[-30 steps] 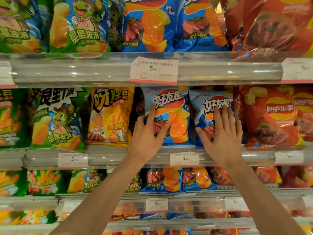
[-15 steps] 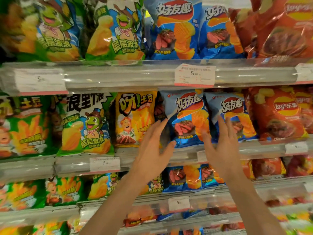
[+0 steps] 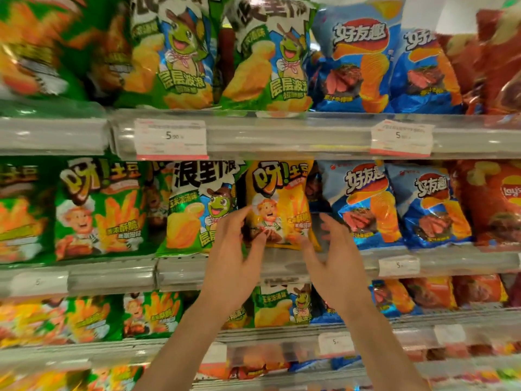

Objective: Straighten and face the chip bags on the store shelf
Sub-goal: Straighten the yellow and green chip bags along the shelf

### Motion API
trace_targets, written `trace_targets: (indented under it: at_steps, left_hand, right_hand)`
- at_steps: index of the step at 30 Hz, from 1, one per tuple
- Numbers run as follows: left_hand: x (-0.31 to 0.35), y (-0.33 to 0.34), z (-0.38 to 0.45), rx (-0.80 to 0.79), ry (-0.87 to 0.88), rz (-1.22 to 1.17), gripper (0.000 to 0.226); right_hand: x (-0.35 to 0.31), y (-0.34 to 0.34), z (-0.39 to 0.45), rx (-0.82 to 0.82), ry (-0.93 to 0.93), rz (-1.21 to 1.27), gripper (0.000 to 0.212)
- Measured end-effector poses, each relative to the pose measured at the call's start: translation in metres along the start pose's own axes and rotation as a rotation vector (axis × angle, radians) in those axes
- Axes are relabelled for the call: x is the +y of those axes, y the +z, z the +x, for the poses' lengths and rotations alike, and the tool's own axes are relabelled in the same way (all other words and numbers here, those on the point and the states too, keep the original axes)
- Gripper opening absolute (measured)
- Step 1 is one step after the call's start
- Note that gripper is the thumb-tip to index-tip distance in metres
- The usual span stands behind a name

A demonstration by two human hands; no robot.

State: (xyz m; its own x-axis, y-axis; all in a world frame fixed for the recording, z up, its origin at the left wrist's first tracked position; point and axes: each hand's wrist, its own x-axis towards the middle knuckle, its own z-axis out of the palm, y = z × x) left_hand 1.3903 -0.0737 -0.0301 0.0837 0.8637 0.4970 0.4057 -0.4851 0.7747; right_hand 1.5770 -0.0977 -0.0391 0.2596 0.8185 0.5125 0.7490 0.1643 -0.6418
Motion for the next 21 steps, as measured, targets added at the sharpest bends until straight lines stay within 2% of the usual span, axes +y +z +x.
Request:
trace_targets:
  at_steps: [3, 6, 9, 12, 15, 21]
  left_hand:
    - [0.001, 0.004, 0.012, -0.018, -0.025, 0.048, 0.052]
    - [0.008, 0.014, 0.027, -0.045, -0.046, 0.070, 0.055]
    - [0.014, 0.023, 0.039, -0.085, -0.109, 0.058, 0.056]
    - [0.016, 0.029, 0.045, -0.094, -0.100, 0.059, 0.058]
    - [0.015, 0.028, 0.046, -0.075, -0.113, 0.008, 0.053]
    - [0.006, 0.028, 0.042, -0.011, -0.137, -0.143, 0.047]
  right_hand:
    - [-0.007, 0.007, 0.019, -0.026, 0.024, 0.021, 0.054]
    - [-0.004, 0.010, 0.045, -0.055, 0.069, 0.041, 0.061]
    - [-0.001, 0.012, 0.068, -0.189, 0.149, 0.176, 0.073]
    - [0.001, 0.015, 0.080, -0.314, 0.230, 0.321, 0.065]
    - [0.003, 0.013, 0.081, -0.260, 0.247, 0.351, 0.057]
    - [-0.006, -0.007, 0.080, -0.121, 0.194, 0.357, 0.054]
